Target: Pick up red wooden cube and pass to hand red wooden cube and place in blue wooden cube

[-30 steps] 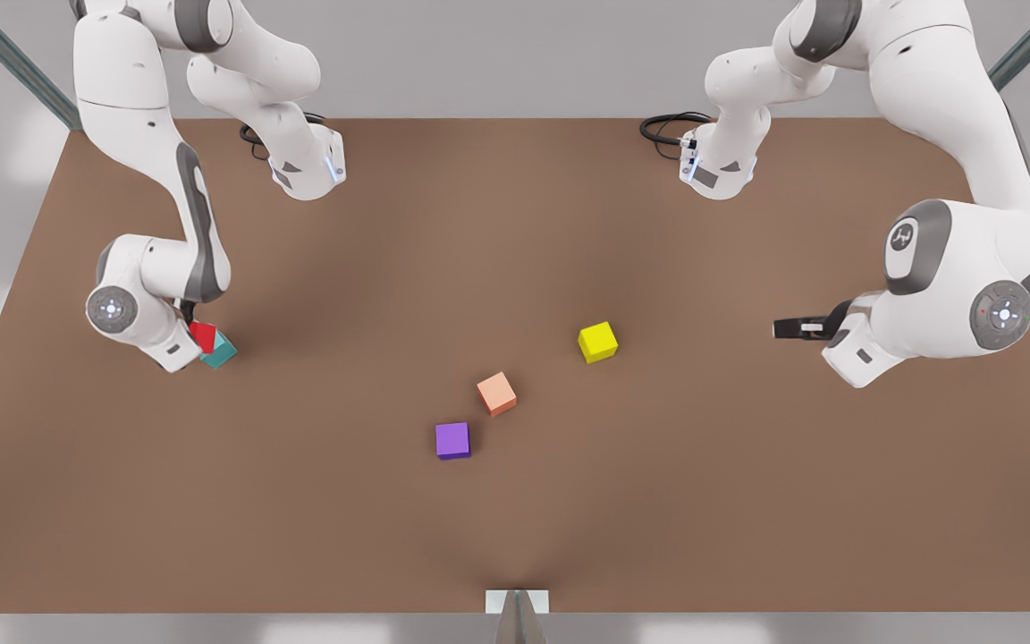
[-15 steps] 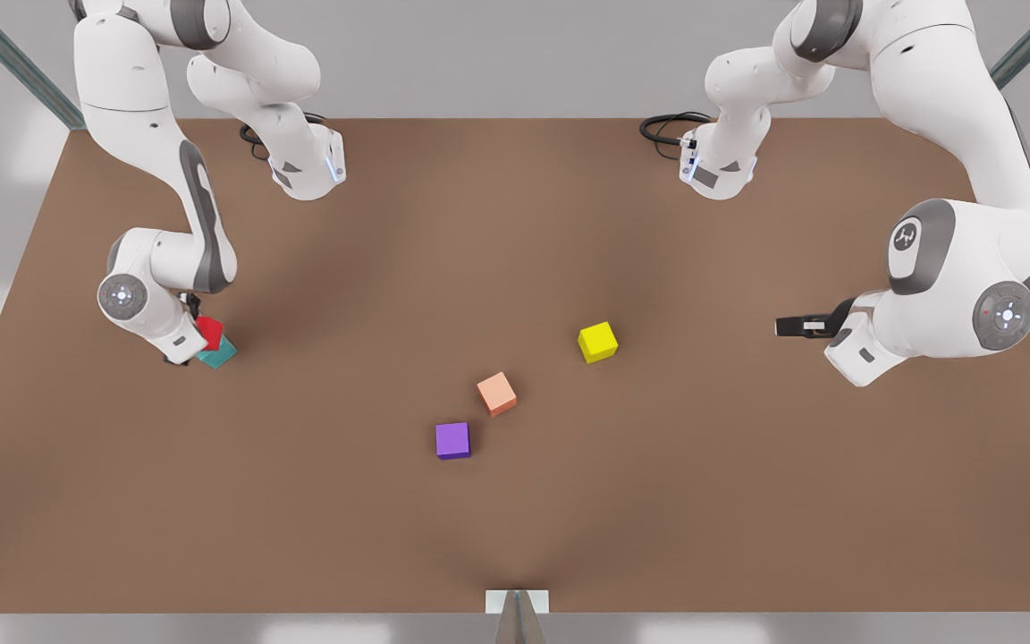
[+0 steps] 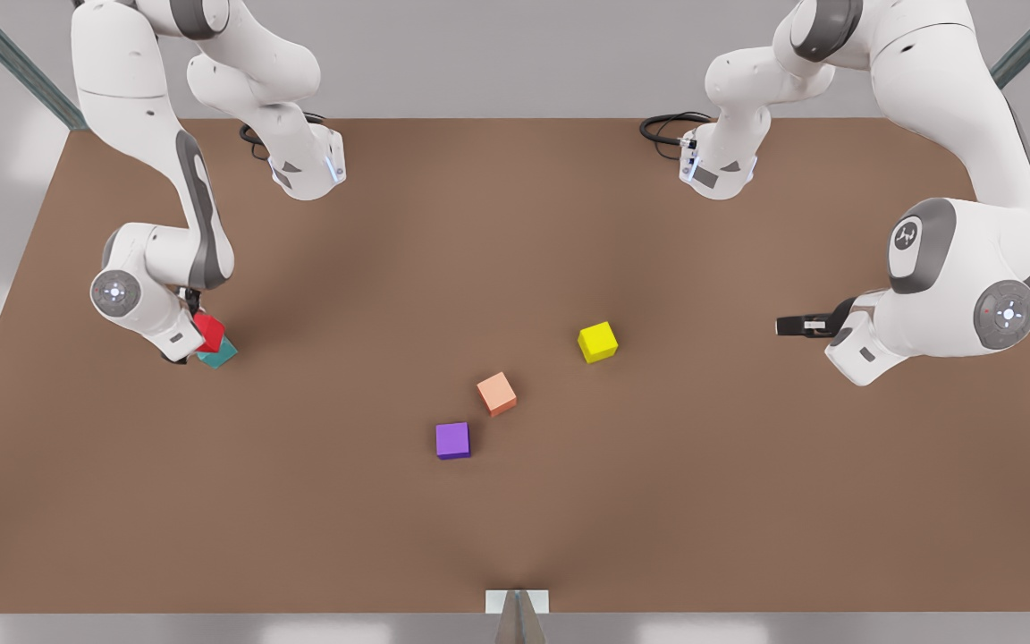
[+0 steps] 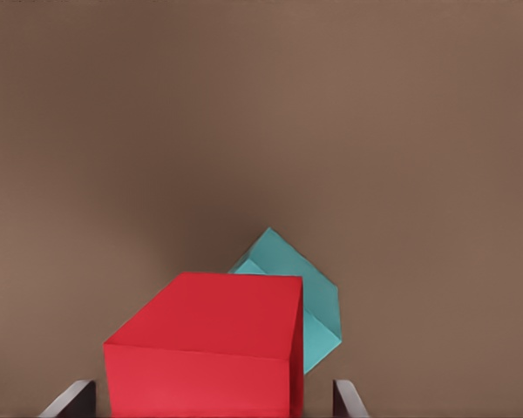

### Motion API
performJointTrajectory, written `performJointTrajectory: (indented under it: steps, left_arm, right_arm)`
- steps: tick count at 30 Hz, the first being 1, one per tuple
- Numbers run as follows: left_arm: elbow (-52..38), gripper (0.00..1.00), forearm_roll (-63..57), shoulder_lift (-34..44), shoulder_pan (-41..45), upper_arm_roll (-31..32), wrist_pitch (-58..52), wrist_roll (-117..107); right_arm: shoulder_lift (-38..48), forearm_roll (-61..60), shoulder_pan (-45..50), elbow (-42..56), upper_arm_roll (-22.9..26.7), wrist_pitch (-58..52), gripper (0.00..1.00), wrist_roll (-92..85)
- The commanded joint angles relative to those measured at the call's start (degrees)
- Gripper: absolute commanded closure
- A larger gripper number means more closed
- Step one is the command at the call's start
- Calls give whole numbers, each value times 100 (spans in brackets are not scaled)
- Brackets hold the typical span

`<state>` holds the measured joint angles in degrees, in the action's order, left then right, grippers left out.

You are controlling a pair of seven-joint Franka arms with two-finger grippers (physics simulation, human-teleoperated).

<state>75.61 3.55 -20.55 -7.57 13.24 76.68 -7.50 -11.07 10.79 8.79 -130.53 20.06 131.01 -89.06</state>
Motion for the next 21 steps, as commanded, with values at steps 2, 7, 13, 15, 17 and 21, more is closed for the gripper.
performJointTrajectory:
  steps: [2,7,13,15,17,21]
  left_arm:
    - [-2,0,-82,7,1,3,-4,-6]
    - [-2,0,-91,7,18,12,-4,-6]
    - [-46,0,-91,7,9,20,-66,-24]
    - [-29,0,-108,7,-8,12,-205,29]
    - [-29,0,-3,-352,-324,-6,-1997,11]
    - [-275,0,621,-1645,-1045,-6,-3045,73]
  right_arm:
    - [122,-165,114,72,-2,-682,0,20]
    - [351,-420,553,783,-10,-1894,0,388]
    - [-1864,-2064,1116,5538,-19,-4435,0,8641]
    - [-1594,-2064,1248,5750,-2,-4743,0,8642]
    - [-758,-1906,1073,5540,51,-5314,0,8370]
    - [-335,-1791,861,5354,60,-5279,0,8334]
